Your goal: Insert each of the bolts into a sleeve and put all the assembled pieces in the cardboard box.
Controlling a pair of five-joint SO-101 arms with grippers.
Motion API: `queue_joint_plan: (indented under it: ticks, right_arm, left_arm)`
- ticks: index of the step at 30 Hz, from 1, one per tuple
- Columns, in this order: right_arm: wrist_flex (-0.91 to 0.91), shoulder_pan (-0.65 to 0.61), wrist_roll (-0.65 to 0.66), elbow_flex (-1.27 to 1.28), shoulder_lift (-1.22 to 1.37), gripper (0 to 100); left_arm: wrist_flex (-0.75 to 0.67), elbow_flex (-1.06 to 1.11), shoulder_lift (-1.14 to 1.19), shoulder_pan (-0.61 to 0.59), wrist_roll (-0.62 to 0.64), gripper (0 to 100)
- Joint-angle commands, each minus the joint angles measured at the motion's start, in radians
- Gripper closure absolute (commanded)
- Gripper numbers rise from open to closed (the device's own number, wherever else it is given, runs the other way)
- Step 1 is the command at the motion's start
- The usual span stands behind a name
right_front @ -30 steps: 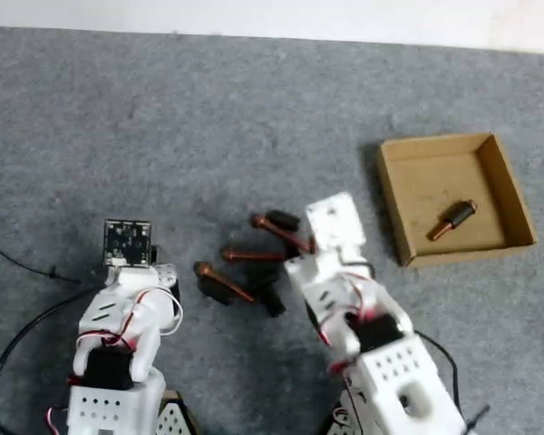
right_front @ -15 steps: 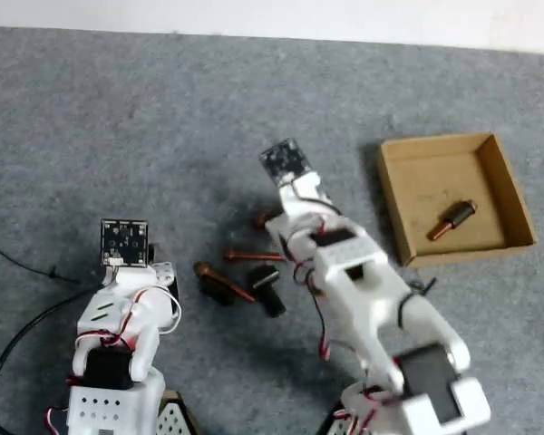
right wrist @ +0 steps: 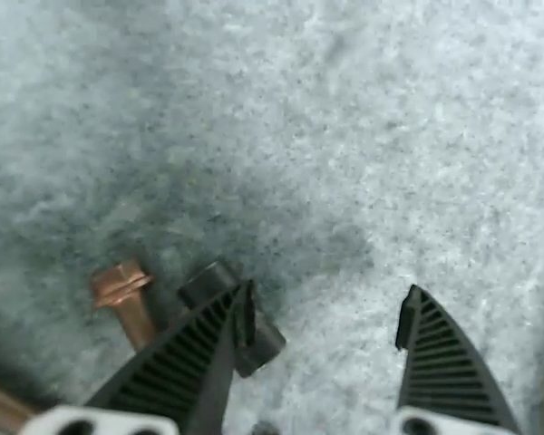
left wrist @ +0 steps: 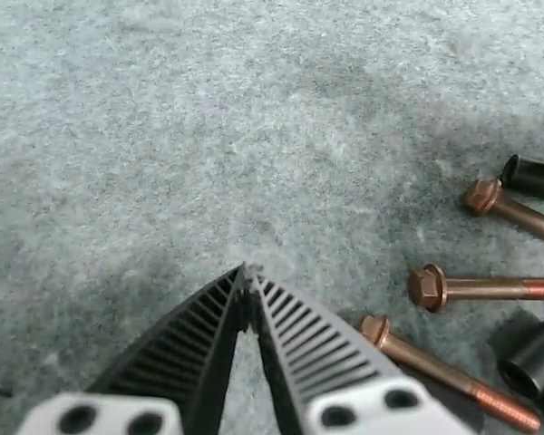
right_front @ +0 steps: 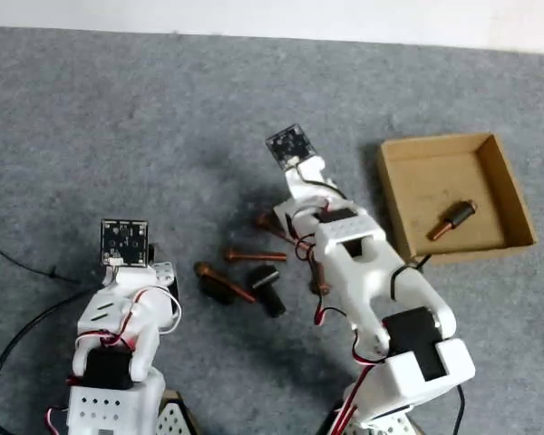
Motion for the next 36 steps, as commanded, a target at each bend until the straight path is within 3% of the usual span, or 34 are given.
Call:
queue_joint_plan:
  ticks: [1,17,36]
  right_arm:
    - [-0.005,-0.025,0.009,-0.016,-0.008,75.7]
    - [0.015,-0.107,0.011,0.157,-0.229,75.7]
    - [0.013,-0.101,0.012,0.028,0.013,75.7]
  left_arm:
    - [-0.023,-0.01,-0.015,-0.012,0.003,99]
    - [-0.023,-0.01,-0.015,-0.01,0.003,99]
    - [-0.02,-0.01,-0.015,-0.01,0.003,99]
